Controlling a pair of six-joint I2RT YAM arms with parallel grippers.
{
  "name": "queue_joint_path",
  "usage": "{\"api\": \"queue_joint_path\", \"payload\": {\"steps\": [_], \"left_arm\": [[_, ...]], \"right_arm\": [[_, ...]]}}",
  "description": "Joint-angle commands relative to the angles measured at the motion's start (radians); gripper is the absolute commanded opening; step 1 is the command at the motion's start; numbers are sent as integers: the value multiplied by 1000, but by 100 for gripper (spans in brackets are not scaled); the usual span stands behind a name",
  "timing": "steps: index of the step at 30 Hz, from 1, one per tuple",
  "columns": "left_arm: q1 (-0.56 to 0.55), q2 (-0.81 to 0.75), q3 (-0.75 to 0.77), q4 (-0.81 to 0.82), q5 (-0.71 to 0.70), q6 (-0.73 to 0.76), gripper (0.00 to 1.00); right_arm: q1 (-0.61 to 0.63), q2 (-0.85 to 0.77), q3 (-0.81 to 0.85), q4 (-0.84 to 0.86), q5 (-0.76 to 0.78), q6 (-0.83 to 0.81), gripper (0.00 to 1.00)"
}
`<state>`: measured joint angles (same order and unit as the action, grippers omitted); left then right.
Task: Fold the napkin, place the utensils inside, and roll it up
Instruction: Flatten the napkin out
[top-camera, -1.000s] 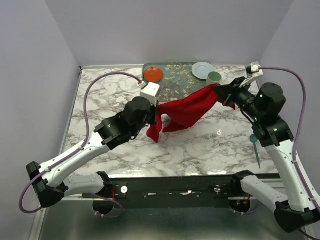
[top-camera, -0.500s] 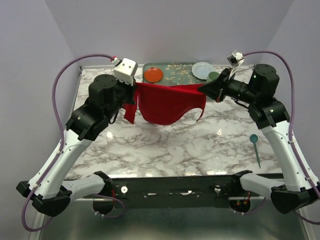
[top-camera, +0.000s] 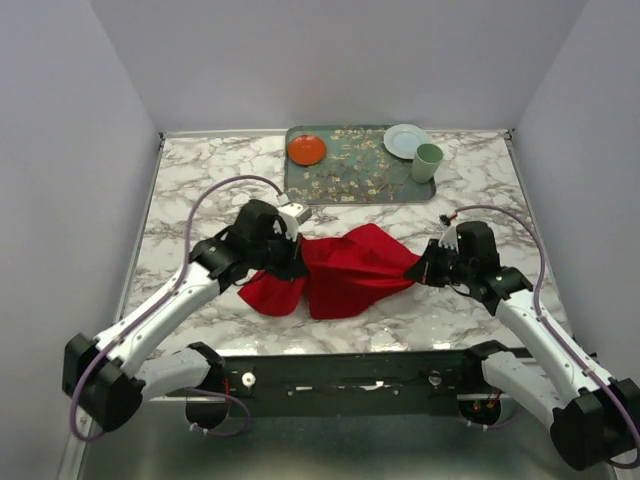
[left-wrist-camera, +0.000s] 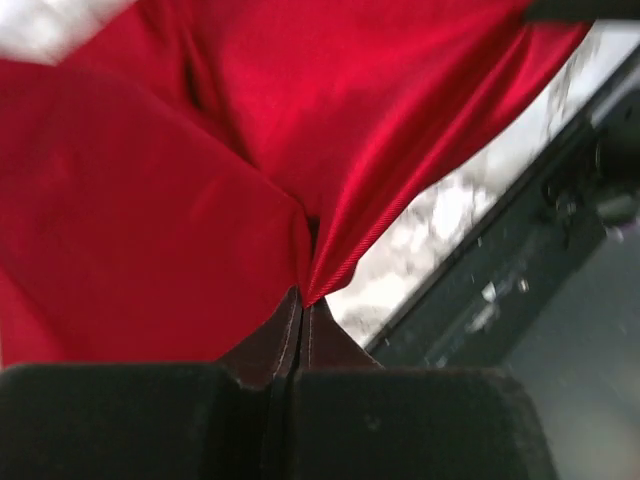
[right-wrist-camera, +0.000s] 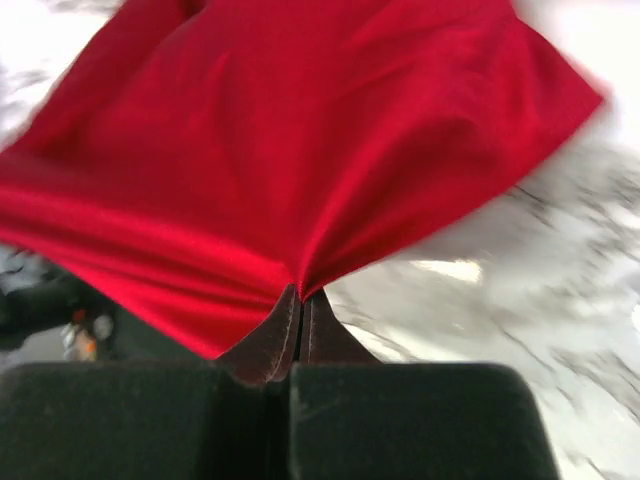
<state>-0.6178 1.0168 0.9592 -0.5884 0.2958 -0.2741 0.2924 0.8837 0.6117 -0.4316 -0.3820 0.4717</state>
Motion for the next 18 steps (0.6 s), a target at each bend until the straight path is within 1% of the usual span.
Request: {"api": "queue_joint_path", "payload": {"steps": [1, 3, 4, 5, 6, 7, 8, 10, 11, 12, 13, 14, 15, 16, 17, 18], "left_arm": [[6, 191, -62, 54, 296, -88, 0], [1, 248, -70, 111, 371, -91, 0], [-8, 316, -63, 125, 391, -86, 0], [-16, 347, -39, 119, 370, -76, 0], [-22, 370, -36, 122, 352, -76, 3], [-25, 399, -39, 142, 329, -88, 26], [-25, 404, -43, 151, 248, -106, 38], [-25, 385, -42, 173, 180, -134, 62], [-25, 367, -30, 171, 166, -140, 71], [-25, 341, -25, 176, 142, -149, 78], [-25, 280, -24, 191, 135, -163, 92], [-25, 248, -14, 188, 119, -163, 94], [-25, 221, -11, 179, 96, -163, 95], [-23, 183, -10, 156, 29, -163, 96], [-20, 175, -14, 148, 2, -160, 96], [-14, 177, -17, 144, -15, -159, 96]], "right_arm": [[-19, 53, 129, -28, 375, -26, 1], [-22, 118, 202, -44, 437, -53, 1], [-22, 145, 273, -39, 471, -85, 1], [-22, 222, 299, -30, 483, -97, 2], [-22, 272, 339, -26, 483, -116, 7], [-24, 325, 376, -45, 456, -145, 16], [-24, 431, 445, -64, 442, -156, 38], [-24, 509, 493, -125, 433, -173, 59], [-22, 529, 509, -143, 451, -174, 66], [-4, 522, 499, -159, 472, -171, 69], [11, 500, 472, -162, 501, -173, 74], [30, 473, 442, -160, 491, -168, 84], [43, 437, 365, -160, 462, -163, 88], [42, 372, 323, -162, 403, -150, 100], [44, 330, 280, -162, 390, -110, 100], [42, 293, 187, -160, 388, -87, 100]]}}
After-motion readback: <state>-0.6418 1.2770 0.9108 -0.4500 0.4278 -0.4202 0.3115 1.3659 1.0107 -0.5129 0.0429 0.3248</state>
